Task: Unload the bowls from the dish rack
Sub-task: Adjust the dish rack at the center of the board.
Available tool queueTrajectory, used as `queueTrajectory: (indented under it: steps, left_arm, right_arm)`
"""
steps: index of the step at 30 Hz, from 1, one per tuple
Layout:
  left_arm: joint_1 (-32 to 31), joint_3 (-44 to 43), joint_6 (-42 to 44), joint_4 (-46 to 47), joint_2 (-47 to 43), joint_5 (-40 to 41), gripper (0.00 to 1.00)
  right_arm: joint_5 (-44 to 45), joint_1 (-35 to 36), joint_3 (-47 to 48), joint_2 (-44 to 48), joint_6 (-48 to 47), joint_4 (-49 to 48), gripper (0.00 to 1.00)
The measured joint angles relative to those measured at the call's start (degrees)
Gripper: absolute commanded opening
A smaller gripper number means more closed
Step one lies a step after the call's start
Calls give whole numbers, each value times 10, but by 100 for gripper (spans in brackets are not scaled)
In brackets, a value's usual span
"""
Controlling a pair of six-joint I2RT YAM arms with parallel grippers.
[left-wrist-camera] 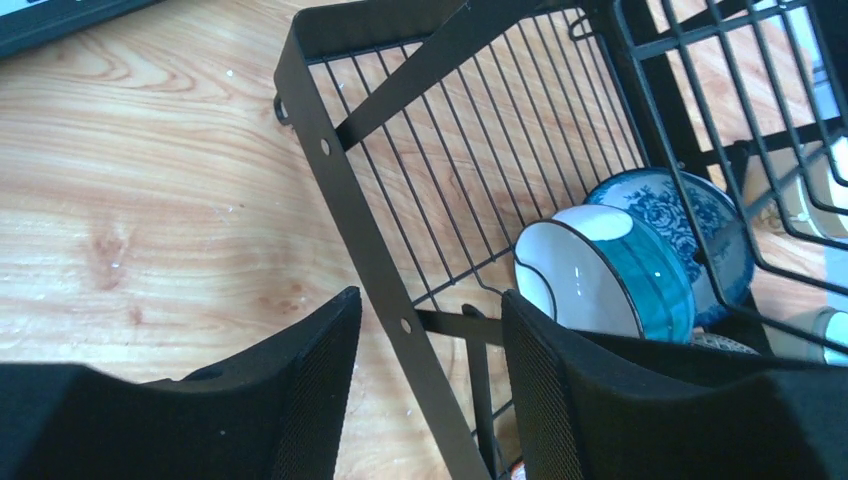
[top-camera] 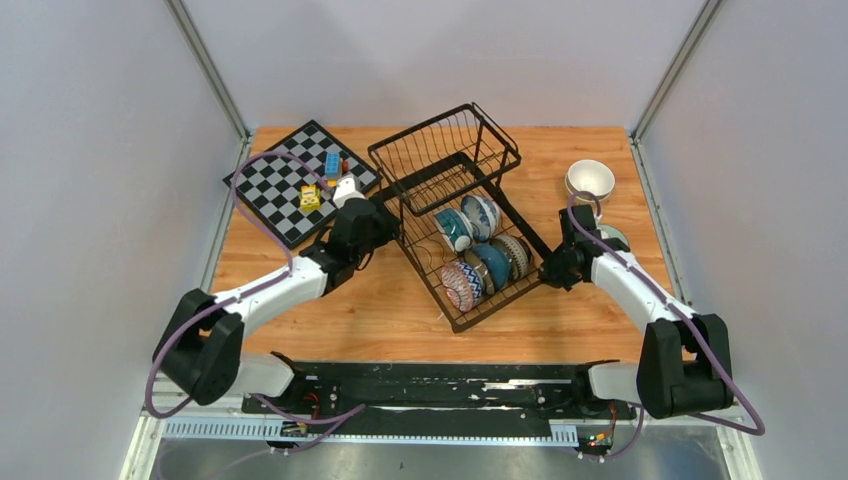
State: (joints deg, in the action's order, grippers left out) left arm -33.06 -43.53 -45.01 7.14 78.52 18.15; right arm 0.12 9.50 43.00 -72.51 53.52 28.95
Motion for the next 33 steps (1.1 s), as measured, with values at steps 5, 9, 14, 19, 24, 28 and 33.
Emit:
queueTrajectory:
  steps: [5,9,14,19,24,28,33]
  left_arm:
    - [-2,40,-6,-11,-66,-2,72]
    - [-9,65,-19,-31,-109,-17,80]
    - [-11,96,-35,-70,-165,-29,92]
    - [-49,106,-35,-116,-213,-20,96]
    - [-106,107,-36,-124,-213,-3,95]
    - [-142,107,-39,-110,-171,11,93]
    - [-148,107,-50,-83,-98,25,86]
  right_arm:
    - [0,4,0,-3,0,-13,5]
    - [-2,9,0,-3,-14,-19,27]
    - [-37,17,-1,8,-61,-26,45]
    - [-56,21,-1,25,-100,-29,54]
    - [-54,21,6,42,-144,-20,64]
    - [-49,21,22,60,-175,-3,67]
    - [-35,24,35,89,-205,4,68]
